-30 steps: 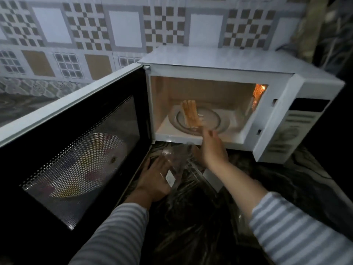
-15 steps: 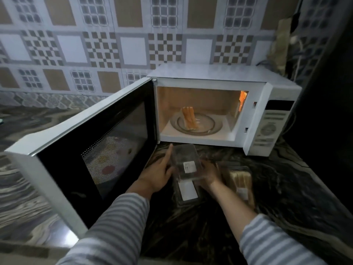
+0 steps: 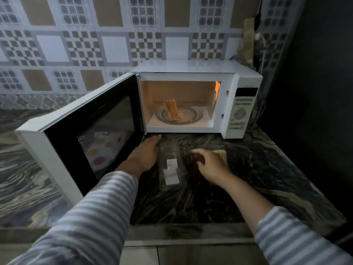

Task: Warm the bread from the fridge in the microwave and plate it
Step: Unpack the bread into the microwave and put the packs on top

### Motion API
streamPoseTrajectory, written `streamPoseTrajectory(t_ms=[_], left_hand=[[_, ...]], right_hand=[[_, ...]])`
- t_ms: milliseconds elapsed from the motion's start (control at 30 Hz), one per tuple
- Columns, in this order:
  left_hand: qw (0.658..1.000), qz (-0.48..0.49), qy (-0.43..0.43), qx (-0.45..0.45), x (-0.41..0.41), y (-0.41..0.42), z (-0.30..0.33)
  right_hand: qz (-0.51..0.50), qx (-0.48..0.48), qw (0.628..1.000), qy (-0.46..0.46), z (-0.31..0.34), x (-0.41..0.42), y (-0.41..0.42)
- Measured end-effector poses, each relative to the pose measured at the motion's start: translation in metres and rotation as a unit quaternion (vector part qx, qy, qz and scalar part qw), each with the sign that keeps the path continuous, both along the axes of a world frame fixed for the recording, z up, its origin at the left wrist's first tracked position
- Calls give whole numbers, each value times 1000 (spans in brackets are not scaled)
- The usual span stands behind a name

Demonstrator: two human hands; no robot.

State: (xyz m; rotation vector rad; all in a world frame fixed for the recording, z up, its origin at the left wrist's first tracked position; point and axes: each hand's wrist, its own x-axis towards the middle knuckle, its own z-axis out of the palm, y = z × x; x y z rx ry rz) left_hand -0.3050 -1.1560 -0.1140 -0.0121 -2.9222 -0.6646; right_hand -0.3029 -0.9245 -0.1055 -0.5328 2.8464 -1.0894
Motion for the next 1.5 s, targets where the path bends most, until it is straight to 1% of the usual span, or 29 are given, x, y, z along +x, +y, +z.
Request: streamPoseTrajectory(t_ms=[100,200,300,367,433,467,600,700,867,1000,1100,1167,1233,1300,1367,1500], left_hand=[[998,-25,55,-11,7,34,19],[995,-41,86,25,14,79,28],[996,-67,37,52,21,121,23],[992,-68,-25,106,26,145,9],[978,-50,-74,188,30,164,-8],[973,-38,-85,213,31,170,-17],[973,4,-96,208,28,176,-38],[969,20,-86,231,20,178,-43],[964,17,-72,255,2,184,-47],[974,-8,-62,219,-7,180,-53],[982,-39,-37,179,-10,172,-59],[991,-45,-14,127,-10,168,-65],[998,-40,-10,54,-10,165,-72],[999,-38,-6,7,-12,164,-81],[999,-39,-5,-12,-14,165,-85],[999,-44,0,-29,-14,165,-85]], right_hand=[[2,47,997,55,4,14,29],[-11,92,994,65,-1,25,58],[-25,115,993,34,-14,26,82],[-28,125,992,18,-25,22,92],[-21,114,993,11,-36,17,99],[-16,105,994,14,-41,15,101],[6,62,997,47,-61,4,104],[26,23,998,55,-69,-4,106],[41,14,997,58,-73,-28,113],[46,11,996,78,-75,-45,117],[57,-4,993,101,-77,-49,116],[67,-12,988,136,-81,-49,114],[76,-23,983,166,-82,-48,112],[83,-23,977,195,-83,-49,111],[95,-14,972,215,-86,-52,110],[104,-3,968,226,-91,-57,107]])
